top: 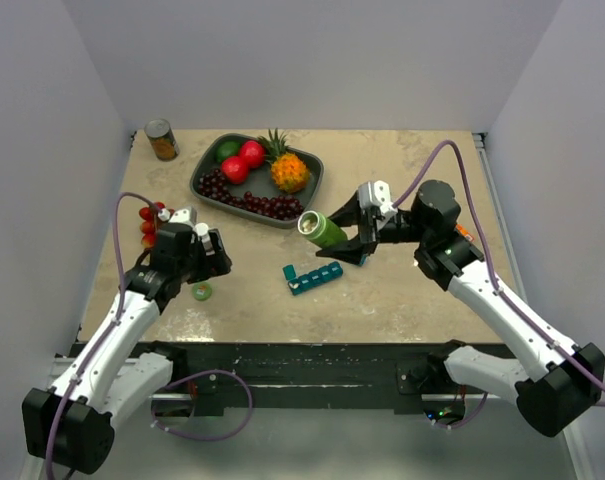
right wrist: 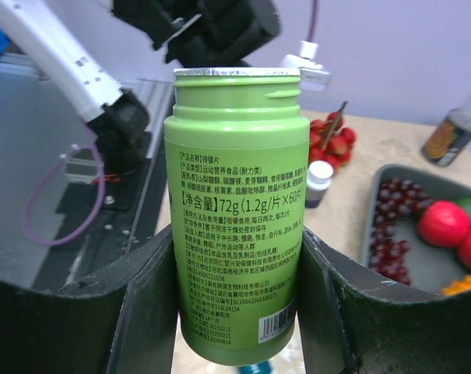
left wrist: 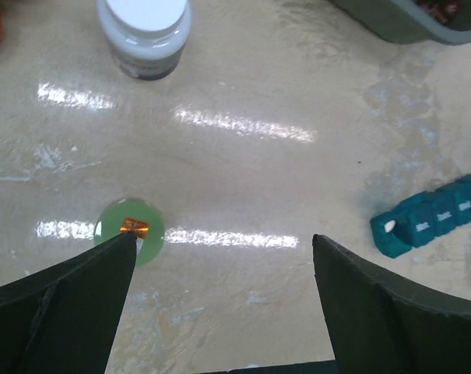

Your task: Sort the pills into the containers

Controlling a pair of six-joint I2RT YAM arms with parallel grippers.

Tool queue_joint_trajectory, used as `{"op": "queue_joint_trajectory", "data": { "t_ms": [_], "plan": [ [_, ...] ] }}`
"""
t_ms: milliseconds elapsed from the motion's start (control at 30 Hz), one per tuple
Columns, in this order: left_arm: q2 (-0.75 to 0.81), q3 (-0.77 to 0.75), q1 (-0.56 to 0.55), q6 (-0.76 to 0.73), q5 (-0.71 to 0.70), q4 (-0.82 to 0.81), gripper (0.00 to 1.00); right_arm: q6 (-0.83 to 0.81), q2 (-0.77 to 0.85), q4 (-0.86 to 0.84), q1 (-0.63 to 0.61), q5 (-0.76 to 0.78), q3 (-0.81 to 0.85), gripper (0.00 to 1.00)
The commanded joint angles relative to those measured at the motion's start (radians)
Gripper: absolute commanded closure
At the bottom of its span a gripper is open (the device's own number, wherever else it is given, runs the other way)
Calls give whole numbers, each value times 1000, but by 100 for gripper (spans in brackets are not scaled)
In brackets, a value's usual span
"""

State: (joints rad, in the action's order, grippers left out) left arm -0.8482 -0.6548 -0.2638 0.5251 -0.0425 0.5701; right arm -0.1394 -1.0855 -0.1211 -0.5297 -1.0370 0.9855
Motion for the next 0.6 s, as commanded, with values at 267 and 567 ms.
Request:
{"op": "queue_joint_trajectory", "data": {
  "t_ms": [267,567],
  "plan": [
    [-287,-37,9,130,-201,82,2,106,44,-246,39,-124,-107,100],
    [-311,-6,29,168,-249,51,11,89,24,-216,60,-130,-104,100]
  ]
}}
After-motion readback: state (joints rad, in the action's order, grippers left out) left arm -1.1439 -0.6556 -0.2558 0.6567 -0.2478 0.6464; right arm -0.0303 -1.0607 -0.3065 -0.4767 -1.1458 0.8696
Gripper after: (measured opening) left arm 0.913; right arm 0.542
